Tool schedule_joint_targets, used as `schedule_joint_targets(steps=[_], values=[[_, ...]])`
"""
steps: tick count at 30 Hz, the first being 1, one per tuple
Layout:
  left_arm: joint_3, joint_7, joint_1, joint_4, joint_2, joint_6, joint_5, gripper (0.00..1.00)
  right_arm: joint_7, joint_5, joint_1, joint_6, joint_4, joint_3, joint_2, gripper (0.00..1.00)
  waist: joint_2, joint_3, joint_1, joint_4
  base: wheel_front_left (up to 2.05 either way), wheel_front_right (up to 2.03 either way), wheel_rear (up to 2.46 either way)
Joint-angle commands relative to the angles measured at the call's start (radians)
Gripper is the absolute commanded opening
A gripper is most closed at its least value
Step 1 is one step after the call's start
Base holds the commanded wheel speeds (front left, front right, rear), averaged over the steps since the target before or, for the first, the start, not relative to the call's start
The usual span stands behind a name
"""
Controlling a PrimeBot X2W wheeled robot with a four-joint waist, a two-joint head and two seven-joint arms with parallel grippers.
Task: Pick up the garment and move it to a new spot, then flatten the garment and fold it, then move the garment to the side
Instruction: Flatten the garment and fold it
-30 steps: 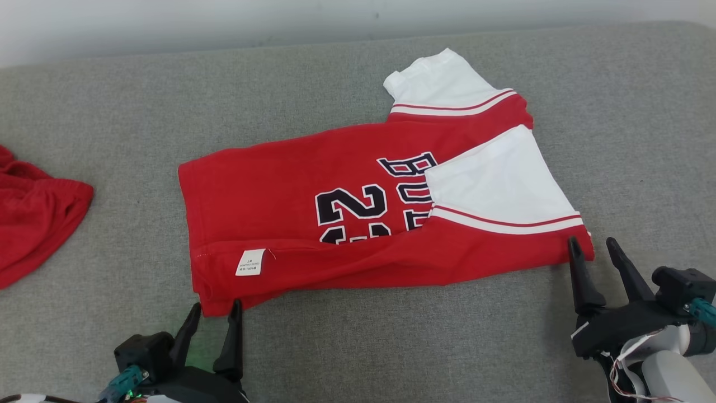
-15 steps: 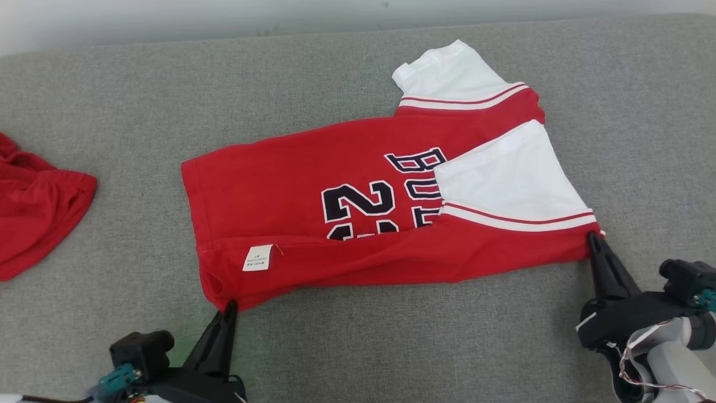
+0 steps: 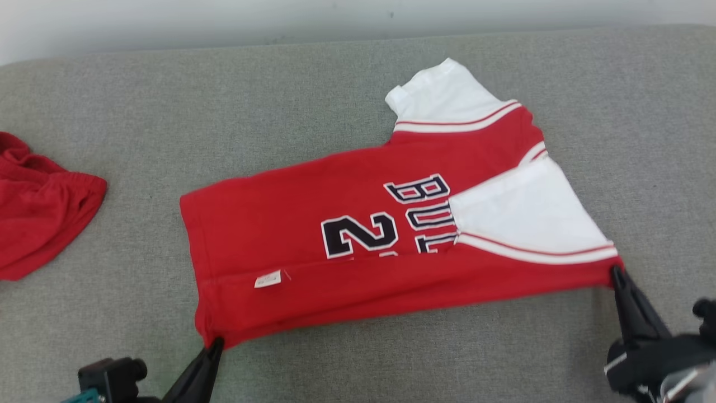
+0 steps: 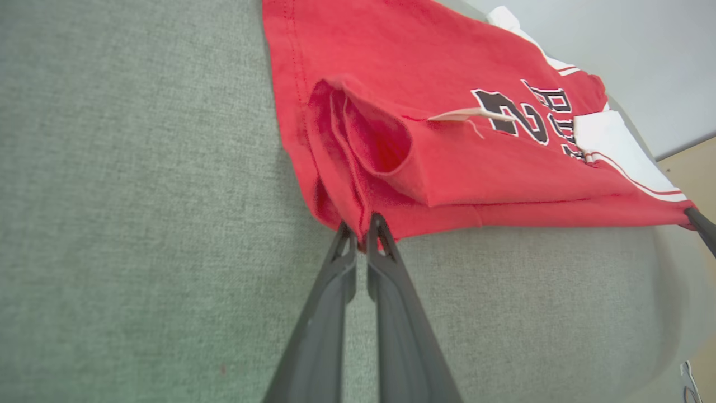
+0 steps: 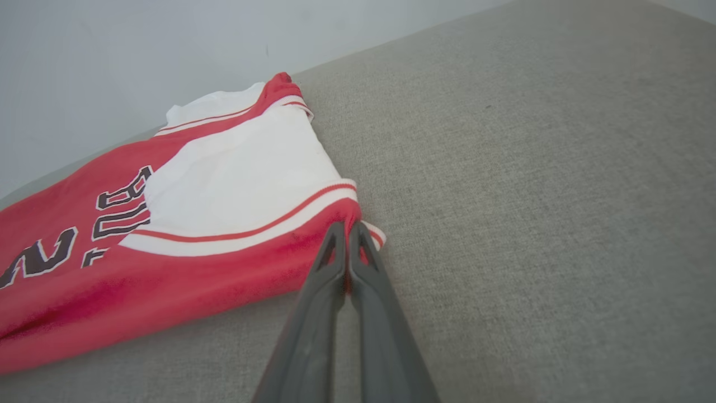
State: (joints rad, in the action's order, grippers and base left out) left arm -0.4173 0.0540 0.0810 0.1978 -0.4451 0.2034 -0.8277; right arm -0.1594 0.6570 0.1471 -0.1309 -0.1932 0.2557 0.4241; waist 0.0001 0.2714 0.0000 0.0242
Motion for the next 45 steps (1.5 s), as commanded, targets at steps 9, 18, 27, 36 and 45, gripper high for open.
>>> schedule_joint_targets(steps=[9,18,27,36,45], values=[[0.013,0.031,-0.09,0.046,-0.036,0.01,-0.048,0.0,0.099,-0.084,-0.183,0.0,0.177,-0.102,-0.084,0.0,-0.0001,-0.016,0.0,-0.005,0.0,0.0,0.0],[0.028,0.037,-0.09,0.007,-0.044,0.009,-0.066,0.0,0.19,-0.134,-0.309,0.0,0.296,-0.161,-0.194,0.0,-0.0001,-0.026,0.0,0.005,0.0,0.0,0.0],[0.026,0.033,-0.058,-0.055,-0.022,0.011,-0.078,1.0,0.238,-0.133,-0.321,0.0,0.303,-0.149,-0.235,1.0,-0.0001,-0.026,0.0,0.003,0.0,0.0,0.0],[0.048,-0.037,-0.049,-0.063,-0.005,0.09,-0.003,1.0,0.206,-0.151,-0.304,0.0,0.324,-0.202,-0.224,1.0,-0.0001,-0.043,0.0,-0.003,0.0,0.0,0.0],[0.054,-0.122,0.039,0.002,0.008,0.181,0.127,1.0,0.12,-0.217,-0.189,0.0,0.332,-0.314,-0.229,1.0,-0.0001,-0.073,0.0,-0.004,0.0,0.0,0.0]])
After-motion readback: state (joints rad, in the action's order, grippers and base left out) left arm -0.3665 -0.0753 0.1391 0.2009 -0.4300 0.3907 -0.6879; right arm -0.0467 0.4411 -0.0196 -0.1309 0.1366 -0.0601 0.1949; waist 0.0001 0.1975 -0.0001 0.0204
